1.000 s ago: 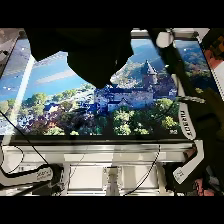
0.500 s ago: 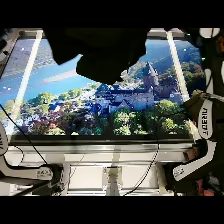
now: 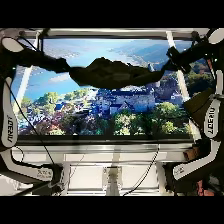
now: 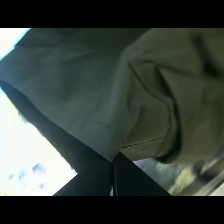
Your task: Fold the clothes and pants, and hang the long-sleeved shirts on hangers.
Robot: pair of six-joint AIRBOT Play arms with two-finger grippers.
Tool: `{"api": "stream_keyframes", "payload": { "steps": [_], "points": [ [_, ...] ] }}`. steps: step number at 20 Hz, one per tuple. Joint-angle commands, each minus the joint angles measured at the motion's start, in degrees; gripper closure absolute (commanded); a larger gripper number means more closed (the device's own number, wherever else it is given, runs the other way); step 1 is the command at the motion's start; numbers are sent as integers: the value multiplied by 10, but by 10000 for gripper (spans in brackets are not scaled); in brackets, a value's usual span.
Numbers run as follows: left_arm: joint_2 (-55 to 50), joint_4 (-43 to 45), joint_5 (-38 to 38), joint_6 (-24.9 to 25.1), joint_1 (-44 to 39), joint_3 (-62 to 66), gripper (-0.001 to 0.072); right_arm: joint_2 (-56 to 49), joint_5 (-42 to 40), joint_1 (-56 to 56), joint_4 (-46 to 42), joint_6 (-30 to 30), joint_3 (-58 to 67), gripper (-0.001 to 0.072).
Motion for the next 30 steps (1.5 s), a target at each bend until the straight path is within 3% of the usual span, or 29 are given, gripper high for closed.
{"api": "stream_keyframes", "payload": {
  "steps": [1, 9, 14, 19, 20, 21, 22, 27, 30],
  "points": [
    [4, 135, -34, -30, -38, -44, 707, 16, 76, 21, -83, -16, -45, 694],
    [106, 145, 16, -26, -46, -289, 707, 162, -12, 33, -123, -45, -335, 694],
    [169, 145, 40, -26, -63, -418, 707, 290, -144, 34, -101, 19, -578, 693],
    [178, 145, 44, -26, -106, -434, 701, 314, -156, 34, -93, 37, -641, 684],
    [178, 143, 44, -26, -111, -434, 606, 314, -163, 34, -92, 37, -640, 615],
    [178, 144, 44, -29, -114, -434, 381, 314, -166, 34, -92, 37, -637, 474],
    [178, 144, 44, -43, -114, -434, 321, 314, -165, 34, -92, 35, -629, 333],
    [196, 143, 62, -67, -112, -400, 321, 314, -149, 34, -97, -20, -514, 266],
    [215, 142, 187, -66, -112, -317, 321, 309, -213, 32, -122, -20, -433, 217]
  ]
}}
